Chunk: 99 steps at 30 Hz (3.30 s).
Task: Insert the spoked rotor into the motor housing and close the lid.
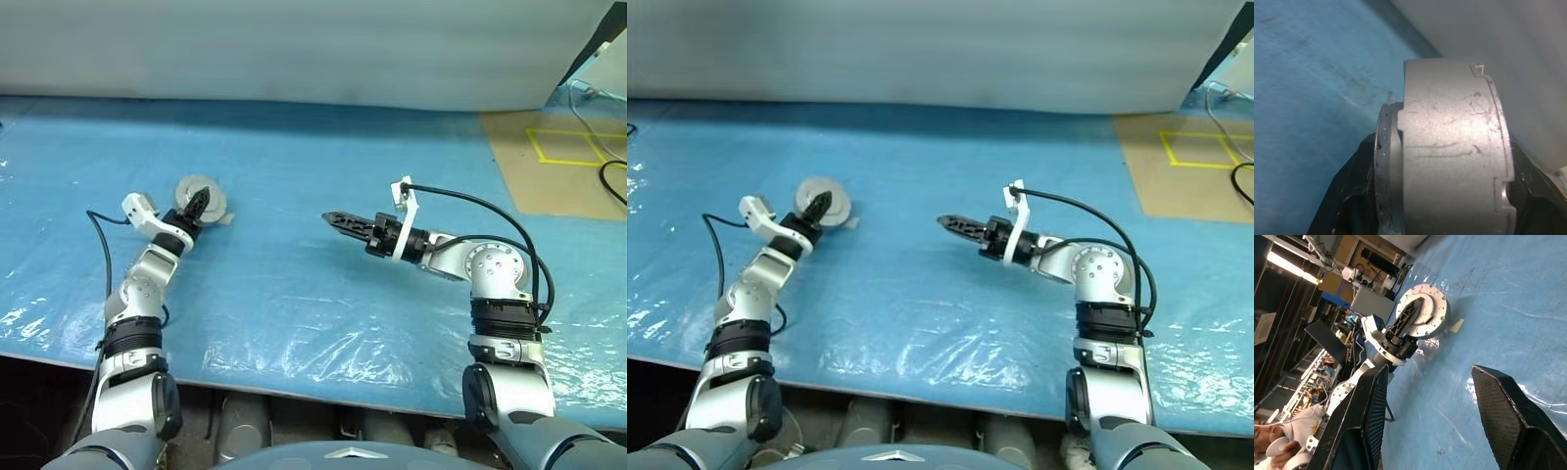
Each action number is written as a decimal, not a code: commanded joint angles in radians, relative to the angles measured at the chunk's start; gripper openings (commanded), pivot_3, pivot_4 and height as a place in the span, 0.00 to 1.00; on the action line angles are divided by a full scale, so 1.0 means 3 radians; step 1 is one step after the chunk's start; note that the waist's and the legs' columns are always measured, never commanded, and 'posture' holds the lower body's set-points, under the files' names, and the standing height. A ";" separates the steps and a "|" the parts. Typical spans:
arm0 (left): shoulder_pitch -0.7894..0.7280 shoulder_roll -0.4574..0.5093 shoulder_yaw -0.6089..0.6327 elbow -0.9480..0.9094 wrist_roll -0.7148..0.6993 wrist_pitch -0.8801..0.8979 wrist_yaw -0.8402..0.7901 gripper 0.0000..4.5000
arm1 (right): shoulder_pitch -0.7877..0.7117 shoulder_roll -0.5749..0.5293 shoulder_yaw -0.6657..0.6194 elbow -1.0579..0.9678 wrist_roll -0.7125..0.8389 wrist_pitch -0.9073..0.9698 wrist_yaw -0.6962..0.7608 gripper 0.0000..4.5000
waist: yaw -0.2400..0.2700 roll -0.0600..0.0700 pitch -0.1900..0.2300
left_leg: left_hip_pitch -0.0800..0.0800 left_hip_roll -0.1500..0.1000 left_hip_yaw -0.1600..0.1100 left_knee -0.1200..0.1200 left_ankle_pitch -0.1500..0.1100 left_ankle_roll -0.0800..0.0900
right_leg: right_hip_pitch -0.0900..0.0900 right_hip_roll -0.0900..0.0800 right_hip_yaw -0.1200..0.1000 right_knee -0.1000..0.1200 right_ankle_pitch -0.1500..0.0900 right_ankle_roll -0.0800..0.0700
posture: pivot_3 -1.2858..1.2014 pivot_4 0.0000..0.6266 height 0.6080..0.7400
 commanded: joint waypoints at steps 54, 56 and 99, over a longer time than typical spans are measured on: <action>0.0103 0.0733 0.0649 -0.0045 -0.0483 0.0801 -0.0714 1.00 | 0.0555 -0.0158 0.0138 -0.0169 -0.0410 -0.0643 0.0092 0.63 | 0.0007 -0.0015 0.0003 | 0.0022 0.0017 0.0012 0.0010 0.0000 0.0002 | 0.0006 -0.0009 0.0013 0.0021 -0.0013 -0.0022 | 0.52 0.24 1.00; 0.0157 0.0787 0.0728 -0.0156 -0.0695 0.1139 -0.0727 1.00 | 0.0579 -0.0145 0.0149 -0.0177 -0.0425 -0.0648 0.0084 0.63 | -0.0003 -0.0015 0.0003 | 0.0019 0.0017 0.0012 0.0009 0.0000 0.0001 | 0.0002 -0.0009 0.0013 0.0021 -0.0013 -0.0022 | 0.52 0.24 1.00; -0.0112 0.0700 -0.1653 -0.1844 0.0166 0.1012 -0.2015 1.00 | 0.0472 -0.0911 0.0732 -0.0555 -0.1305 -0.1838 0.0941 0.63 | -0.0042 -0.0013 0.0002 | 0.0023 0.0016 0.0014 -0.0015 0.0001 0.0002 | 0.0000 0.0004 0.0013 0.0000 -0.0006 -0.0011 | 0.52 0.24 1.00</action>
